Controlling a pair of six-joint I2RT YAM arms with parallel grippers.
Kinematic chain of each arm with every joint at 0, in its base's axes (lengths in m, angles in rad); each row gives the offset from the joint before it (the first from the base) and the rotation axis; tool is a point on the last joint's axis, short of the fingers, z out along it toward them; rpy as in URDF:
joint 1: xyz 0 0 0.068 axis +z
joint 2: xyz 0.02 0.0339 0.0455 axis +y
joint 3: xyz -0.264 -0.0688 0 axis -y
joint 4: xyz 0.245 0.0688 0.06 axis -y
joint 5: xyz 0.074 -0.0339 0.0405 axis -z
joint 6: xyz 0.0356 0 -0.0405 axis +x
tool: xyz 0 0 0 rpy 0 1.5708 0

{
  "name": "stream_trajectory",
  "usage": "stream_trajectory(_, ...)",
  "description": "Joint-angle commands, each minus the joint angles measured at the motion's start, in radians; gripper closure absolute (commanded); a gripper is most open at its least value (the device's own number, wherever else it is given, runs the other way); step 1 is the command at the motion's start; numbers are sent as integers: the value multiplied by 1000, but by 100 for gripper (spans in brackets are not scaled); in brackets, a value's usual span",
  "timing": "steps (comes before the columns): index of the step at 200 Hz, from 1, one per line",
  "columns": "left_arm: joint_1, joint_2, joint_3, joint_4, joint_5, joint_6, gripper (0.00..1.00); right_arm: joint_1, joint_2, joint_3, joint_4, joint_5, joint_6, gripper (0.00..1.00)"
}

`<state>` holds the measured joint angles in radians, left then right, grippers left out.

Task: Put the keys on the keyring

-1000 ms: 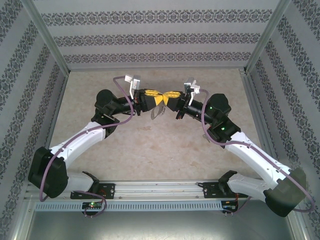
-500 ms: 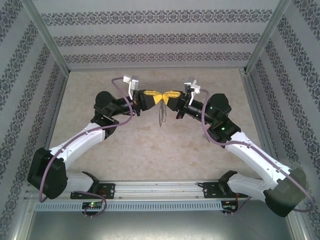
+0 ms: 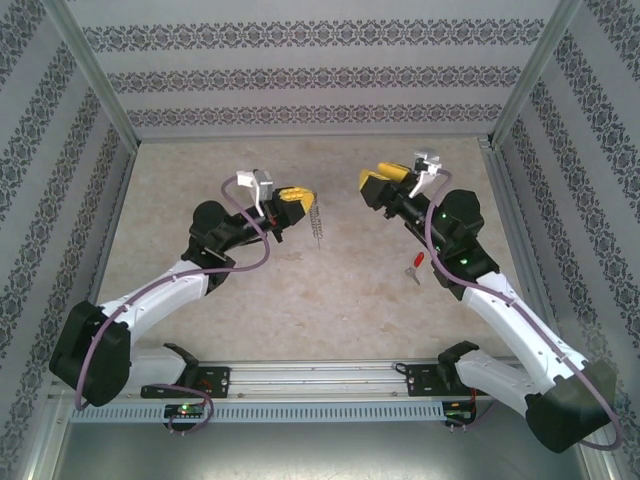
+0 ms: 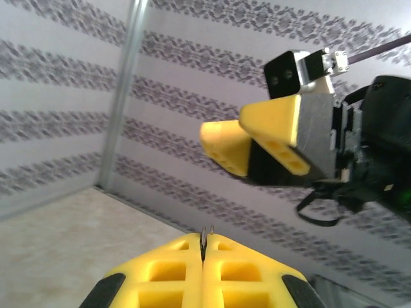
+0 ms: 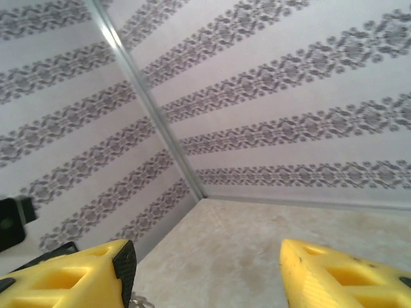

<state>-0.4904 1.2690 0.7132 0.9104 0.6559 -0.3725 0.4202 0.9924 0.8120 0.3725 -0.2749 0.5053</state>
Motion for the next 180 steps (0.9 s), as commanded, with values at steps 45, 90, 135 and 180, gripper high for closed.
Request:
stream_trajectory(45,-10,132,-88,510,-37,297,100,-13,-5,-93,-31,76,89,38)
stream_trajectory(90,-14,149,-70,515,-11,322,100,-24,1,-112,-31,53,93,37)
stream_trajectory(135,-22,149,-55,516,-36,250,100,-27,13,-102,-28,11,87,37)
stream_trajectory(180,-18,111,-14,360,-69,-114,100,-29,37,-43,-36,-136,29,37)
